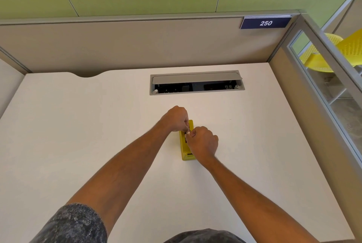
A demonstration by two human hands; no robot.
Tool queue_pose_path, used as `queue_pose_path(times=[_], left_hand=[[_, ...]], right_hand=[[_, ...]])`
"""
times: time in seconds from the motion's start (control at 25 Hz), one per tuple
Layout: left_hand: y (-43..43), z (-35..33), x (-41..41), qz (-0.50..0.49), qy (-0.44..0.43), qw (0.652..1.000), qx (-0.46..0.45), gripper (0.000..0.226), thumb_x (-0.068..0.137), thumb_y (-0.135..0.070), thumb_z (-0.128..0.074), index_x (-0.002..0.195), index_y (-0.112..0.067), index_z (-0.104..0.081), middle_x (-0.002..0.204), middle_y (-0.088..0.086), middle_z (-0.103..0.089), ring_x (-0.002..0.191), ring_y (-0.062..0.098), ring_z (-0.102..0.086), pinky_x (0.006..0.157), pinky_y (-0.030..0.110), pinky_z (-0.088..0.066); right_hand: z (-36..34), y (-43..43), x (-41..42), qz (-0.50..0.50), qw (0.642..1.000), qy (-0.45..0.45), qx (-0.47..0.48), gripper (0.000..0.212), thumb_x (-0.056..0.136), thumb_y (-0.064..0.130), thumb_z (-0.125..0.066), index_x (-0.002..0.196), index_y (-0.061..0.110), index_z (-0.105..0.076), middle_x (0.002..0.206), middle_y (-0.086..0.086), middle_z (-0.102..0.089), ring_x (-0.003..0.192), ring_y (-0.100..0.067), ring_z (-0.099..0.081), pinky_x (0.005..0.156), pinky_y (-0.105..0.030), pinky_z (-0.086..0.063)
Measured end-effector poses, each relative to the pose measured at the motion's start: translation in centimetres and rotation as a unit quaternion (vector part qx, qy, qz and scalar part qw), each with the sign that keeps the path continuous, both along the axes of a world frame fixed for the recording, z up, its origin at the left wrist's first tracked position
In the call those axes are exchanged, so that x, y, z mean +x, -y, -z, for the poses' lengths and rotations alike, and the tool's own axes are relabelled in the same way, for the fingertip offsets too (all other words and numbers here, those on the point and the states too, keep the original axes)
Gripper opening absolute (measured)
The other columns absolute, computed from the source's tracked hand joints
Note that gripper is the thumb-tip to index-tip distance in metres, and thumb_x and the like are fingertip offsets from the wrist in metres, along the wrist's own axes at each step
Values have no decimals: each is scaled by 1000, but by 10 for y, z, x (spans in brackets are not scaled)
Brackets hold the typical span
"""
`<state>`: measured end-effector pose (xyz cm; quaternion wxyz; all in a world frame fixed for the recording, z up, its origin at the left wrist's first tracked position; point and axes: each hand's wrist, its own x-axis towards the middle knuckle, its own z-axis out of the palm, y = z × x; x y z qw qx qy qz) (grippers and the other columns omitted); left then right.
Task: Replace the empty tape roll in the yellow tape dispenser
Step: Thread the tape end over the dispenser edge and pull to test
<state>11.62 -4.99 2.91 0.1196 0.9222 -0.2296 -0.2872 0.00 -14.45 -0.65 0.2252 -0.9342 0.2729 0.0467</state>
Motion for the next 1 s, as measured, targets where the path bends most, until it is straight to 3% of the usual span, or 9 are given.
queue_pose_path(times=[0.16,0.36,0.64,0.84,1.0], left_hand=[[-1,-1,0,-3,4,1000,-5,18,84,-28,-90,95,-14,-87,76,-5,-71,72,12,-66,64,23,-47],[0,-3,0,3,0,1000,-1,19,83,-29,-91,94,-14,-87,81,-2,-75,77,14,-67,69,26,-50],[-2,-2,0,-8,-1,1000,-8,19,86,-28,-89,96,-12,-86,77,-4,-70,74,13,-65,68,26,-49],[-1,-2,0,-4,-7,1000,-9,21,85,-27,-89,99,-11,-86,92,5,-80,82,17,-70,71,27,-50],[-3,0,0,-6,-5,1000,-16,19,86,-27,-89,96,-11,-86,81,-1,-74,74,13,-66,67,25,-47]], right_hand=[[2,0,-3,-14,1000,-2,-21,32,100,50,-63,97,23,-78,95,5,-76,89,-20,-70,80,-34,-38],[-1,6,5,0,999,-22,26,34,97,55,-65,92,23,-77,92,5,-76,90,-21,-71,88,-39,-48],[6,2,0,-19,1000,-3,-17,32,99,52,-64,95,23,-78,92,6,-75,87,-20,-71,80,-35,-41],[6,8,5,-2,1000,5,27,31,93,55,-72,87,25,-76,87,9,-74,83,-18,-69,80,-36,-44],[12,4,-3,-4,1000,14,14,30,98,51,-66,87,24,-76,88,7,-74,84,-18,-71,79,-34,-41]])
